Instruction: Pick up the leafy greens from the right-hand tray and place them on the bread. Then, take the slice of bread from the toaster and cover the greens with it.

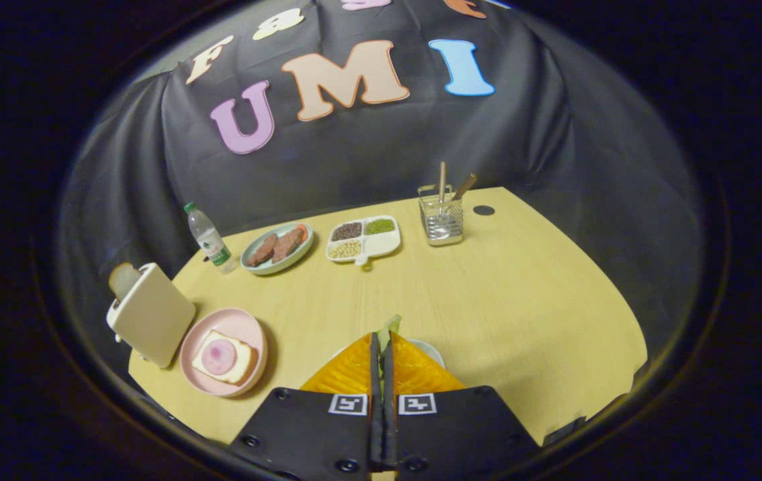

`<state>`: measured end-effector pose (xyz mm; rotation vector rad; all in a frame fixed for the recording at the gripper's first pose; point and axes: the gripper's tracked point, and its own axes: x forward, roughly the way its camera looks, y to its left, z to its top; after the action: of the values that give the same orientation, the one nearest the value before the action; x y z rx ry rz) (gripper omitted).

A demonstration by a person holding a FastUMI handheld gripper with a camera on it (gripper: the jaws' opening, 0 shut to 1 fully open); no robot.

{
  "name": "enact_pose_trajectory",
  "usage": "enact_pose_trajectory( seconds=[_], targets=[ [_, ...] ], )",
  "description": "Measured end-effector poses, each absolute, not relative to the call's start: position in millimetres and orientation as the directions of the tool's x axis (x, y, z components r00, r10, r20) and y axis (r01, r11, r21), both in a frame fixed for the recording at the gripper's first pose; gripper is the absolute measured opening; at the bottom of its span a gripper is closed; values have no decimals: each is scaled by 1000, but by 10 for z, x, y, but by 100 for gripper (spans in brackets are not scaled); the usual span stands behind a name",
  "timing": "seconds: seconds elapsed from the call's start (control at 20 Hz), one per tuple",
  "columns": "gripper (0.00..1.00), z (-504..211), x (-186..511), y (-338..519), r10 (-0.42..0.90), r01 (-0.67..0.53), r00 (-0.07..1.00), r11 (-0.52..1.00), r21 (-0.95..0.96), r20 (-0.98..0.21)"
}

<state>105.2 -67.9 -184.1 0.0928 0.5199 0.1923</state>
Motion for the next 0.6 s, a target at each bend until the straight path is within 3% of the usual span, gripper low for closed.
enact_pose_trajectory(
  seconds=[0.6],
  targets=[
    [3,-1360,812,560,385,-289,828,916,277,-408]
  ],
)
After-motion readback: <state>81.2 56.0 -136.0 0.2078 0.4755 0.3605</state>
